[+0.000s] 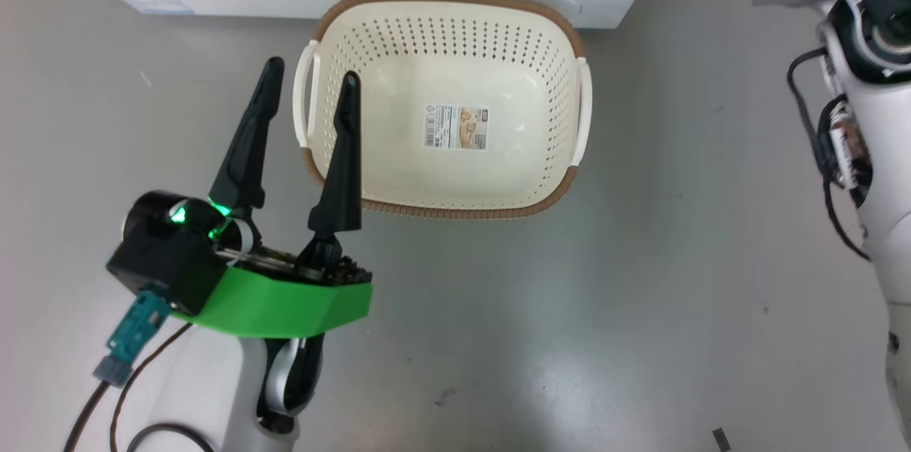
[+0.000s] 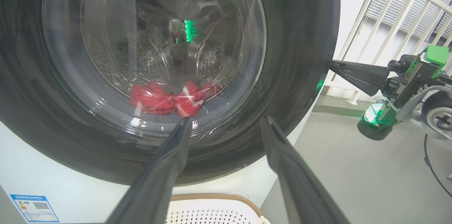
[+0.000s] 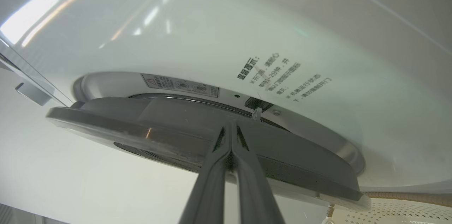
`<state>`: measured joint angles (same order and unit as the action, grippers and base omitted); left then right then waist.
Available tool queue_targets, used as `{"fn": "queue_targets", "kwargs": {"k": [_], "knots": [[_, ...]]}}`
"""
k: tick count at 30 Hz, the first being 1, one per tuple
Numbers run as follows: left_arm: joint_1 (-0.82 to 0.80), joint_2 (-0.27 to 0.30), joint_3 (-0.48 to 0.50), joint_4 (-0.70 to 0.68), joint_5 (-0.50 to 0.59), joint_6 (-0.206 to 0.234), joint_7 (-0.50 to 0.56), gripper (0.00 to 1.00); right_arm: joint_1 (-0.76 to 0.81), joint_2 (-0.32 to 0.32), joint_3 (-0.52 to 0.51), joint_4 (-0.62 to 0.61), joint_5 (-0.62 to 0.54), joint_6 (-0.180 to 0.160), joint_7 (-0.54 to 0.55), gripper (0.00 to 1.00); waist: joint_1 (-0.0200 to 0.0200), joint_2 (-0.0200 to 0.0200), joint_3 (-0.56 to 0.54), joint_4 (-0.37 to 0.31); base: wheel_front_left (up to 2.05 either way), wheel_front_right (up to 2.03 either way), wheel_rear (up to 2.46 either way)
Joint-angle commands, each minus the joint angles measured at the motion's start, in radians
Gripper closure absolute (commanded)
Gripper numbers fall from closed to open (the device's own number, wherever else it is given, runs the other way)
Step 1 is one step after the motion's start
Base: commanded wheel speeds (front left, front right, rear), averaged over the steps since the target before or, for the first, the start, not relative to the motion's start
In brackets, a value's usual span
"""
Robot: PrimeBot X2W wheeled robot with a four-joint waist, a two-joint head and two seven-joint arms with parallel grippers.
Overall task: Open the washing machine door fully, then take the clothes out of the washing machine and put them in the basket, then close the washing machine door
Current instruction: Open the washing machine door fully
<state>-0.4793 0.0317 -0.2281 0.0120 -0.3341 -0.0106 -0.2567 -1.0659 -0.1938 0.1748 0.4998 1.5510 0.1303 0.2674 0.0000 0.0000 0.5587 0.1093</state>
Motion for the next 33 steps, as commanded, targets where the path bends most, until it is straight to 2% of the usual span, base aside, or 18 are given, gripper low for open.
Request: {"fn": "queue_targets", "kwargs": {"k": [1,17,33], "knots": [[-0.011,0.018,0.022,-0.028,0.005,-0.009,-0.005,0.0,-0.022,0.007,0.008,-0.022,0.014,0.0,0.014,1.0,0.0,0.0,0.014,0.007,0.0,0.0,0.0],[-0.062,0.018,-0.001,-0.025,-0.002,-0.014,-0.005,0.0,-0.176,-0.001,0.005,0.056,0.068,0.0,0.138,1.0,0.0,0.0,0.087,0.036,0.0,0.0,0.0],[-0.074,0.018,-0.003,-0.008,-0.007,-0.013,-0.005,0.0,-0.213,0.008,0.042,0.074,0.074,0.0,0.234,1.0,0.0,0.0,0.089,0.04,0.0,0.0,0.0]]}}
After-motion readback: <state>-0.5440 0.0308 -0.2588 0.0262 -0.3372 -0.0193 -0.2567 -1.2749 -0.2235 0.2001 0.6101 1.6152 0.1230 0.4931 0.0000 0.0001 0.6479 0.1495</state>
